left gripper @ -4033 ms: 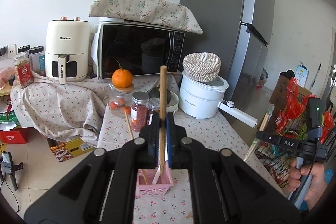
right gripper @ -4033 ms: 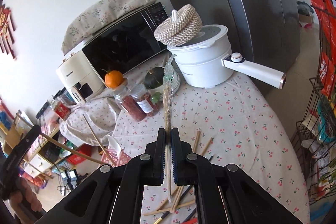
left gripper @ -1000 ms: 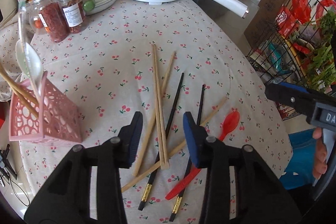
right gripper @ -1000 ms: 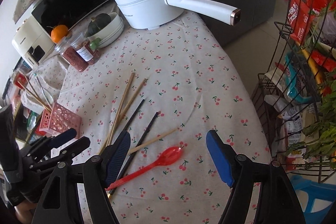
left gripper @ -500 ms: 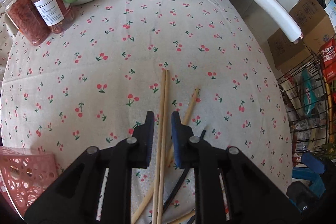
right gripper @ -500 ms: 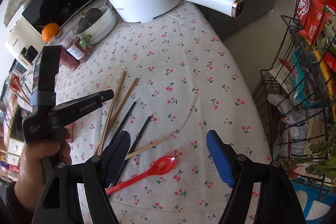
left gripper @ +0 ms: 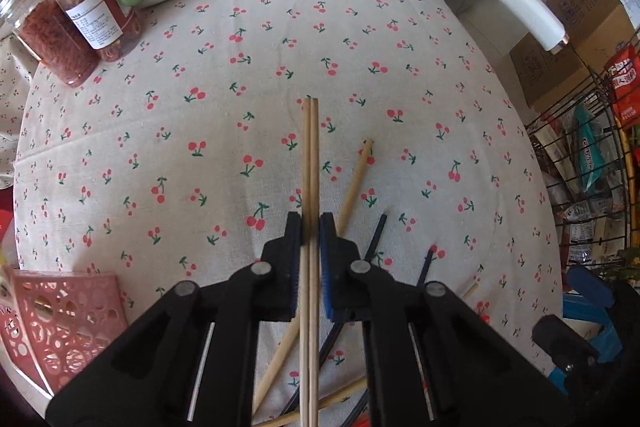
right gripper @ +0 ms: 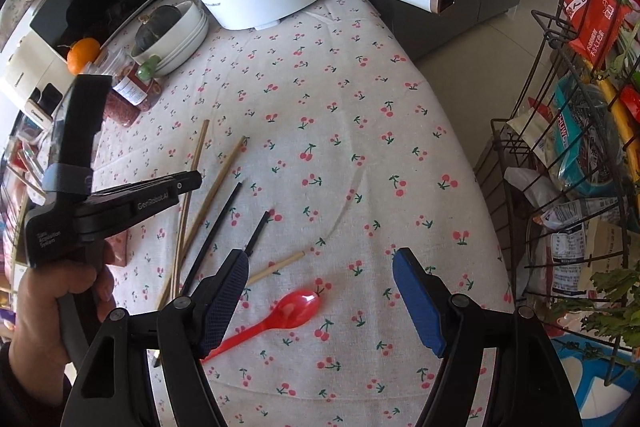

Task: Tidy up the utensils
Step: 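Lift the chopsticks with the left gripper while the right gripper grasps the red spoon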

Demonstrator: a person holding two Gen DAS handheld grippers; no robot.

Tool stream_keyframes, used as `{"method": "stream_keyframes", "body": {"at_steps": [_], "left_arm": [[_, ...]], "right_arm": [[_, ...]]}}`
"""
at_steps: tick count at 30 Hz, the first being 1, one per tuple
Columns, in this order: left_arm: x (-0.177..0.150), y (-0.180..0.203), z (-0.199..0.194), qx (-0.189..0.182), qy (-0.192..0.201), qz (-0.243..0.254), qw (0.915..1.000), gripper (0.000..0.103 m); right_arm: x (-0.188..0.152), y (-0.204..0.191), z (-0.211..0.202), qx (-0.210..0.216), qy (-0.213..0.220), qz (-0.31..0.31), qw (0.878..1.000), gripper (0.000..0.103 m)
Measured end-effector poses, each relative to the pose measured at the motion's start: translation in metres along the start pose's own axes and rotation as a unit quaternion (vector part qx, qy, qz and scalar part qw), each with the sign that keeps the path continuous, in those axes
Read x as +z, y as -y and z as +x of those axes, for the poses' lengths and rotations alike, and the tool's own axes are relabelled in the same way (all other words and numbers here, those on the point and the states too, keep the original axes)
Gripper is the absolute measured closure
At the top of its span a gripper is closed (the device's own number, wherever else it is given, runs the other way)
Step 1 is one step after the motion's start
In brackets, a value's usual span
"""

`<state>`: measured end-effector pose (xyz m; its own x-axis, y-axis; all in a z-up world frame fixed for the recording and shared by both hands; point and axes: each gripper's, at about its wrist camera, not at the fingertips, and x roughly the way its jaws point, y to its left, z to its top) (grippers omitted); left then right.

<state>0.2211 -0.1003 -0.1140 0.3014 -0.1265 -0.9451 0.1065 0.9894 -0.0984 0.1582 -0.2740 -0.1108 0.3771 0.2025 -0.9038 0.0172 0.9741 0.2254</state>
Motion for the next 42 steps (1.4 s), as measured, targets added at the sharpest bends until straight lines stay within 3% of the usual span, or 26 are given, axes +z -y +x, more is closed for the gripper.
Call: {"method": "stream_keyframes", "body": {"at_steps": [9,12,16,21,25,29,34,36,39,42], "left_arm": [[-0.062,-0.021,-0.095,-0.018,0.097,0.028,0.9947,0.093],[-0.075,-0.023,-0.103,-0.019,0.121,0.043,0.9915,0.093],[-0.086,-0.030,-0.103,-0.024,0.147,0.056,0.9873,0.093],[-0.096,-0.043,-0.109,-0.038,0.148,0.057,0.9866,0.093],[-0.101,-0.056,-0.112,-0.042,0.144,0.053,0.9872,0.093],[-0.108,-0.065,-0.118,-0.042,0.149,0.053,0.9866,0.093],[-0.112,-0.073,-0.120,-0.040,0.150,0.052,0.9865,0.093],[-0.113,-0.075,-0.121,-0.041,0.149,0.050,0.9866,0.093],[-0.115,-0.077,-0.123,-0.042,0.152,0.050,0.9861,0.093],[-0.117,-0.078,-0.130,-0.043,0.163,0.051,0.9844,0.093]], "right_arm": [[-0.013,-0.024,0.010,0.012,-0.028,-0.008,0.999,0.027],[-0.020,-0.032,0.018,0.015,-0.046,-0.011,0.999,0.027],[-0.034,-0.040,0.032,-0.011,-0.082,-0.018,0.996,0.027],[-0.046,-0.036,0.053,0.024,-0.123,0.036,0.991,0.028],[-0.047,-0.033,0.058,0.033,-0.120,0.079,0.989,0.047],[-0.047,-0.038,0.060,0.015,-0.108,0.085,0.990,0.054],[-0.047,-0.059,0.062,-0.063,-0.079,0.030,0.994,0.078],[-0.046,-0.070,0.065,-0.088,-0.066,-0.006,0.994,0.079],[-0.044,-0.079,0.068,-0.094,-0.061,-0.040,0.993,0.083],[-0.039,-0.079,0.068,-0.072,-0.061,-0.037,0.995,0.088]]}}
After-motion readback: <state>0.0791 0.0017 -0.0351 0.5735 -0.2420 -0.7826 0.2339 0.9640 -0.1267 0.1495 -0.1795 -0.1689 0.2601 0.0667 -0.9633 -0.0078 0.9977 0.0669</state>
